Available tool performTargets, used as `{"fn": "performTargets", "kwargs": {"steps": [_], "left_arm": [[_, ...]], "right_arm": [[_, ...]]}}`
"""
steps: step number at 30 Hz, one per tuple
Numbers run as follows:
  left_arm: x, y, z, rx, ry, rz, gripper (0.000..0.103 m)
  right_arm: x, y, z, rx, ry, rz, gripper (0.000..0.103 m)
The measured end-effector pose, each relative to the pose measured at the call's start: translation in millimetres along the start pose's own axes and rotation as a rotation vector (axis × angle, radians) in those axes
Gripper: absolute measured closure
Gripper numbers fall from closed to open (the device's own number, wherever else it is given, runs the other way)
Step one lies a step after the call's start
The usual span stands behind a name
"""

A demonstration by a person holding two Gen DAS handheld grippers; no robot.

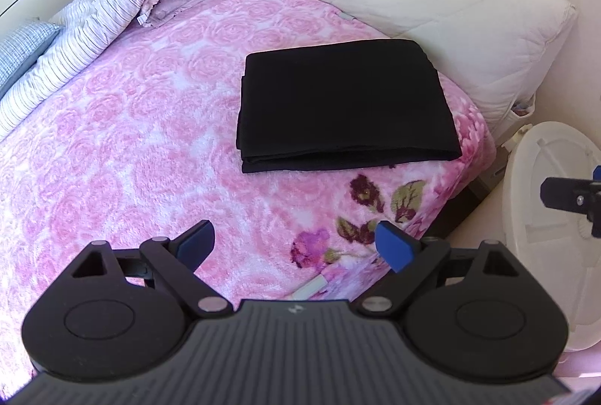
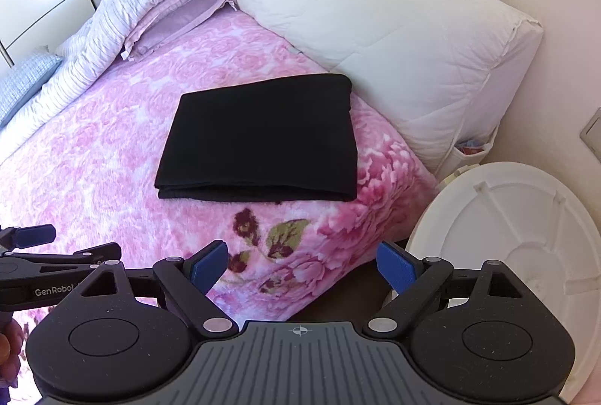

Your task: Fold clothes

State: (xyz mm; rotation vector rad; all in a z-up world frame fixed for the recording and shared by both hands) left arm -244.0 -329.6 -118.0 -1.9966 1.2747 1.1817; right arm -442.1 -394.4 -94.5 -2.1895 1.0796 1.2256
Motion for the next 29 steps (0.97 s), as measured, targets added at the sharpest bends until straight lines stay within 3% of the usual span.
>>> {"fn": "performTargets", "kwargs": {"steps": [29], "left_arm": [[-9,-4,6,-0.037,0.020,0.033,0.012]], "right_arm": [[0,-16,2,-0.041,-0.001,-0.016,0.014]]}}
Point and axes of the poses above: each gripper's, at about its wrist camera, not at the fingertips, and x roughly the way its jaws point, y to its right, z to its underside, the point moved 1 cm from there along x, roughly the way its jaws point, and after that the axes turned 13 degrees about -x, right-handed, at the moved point
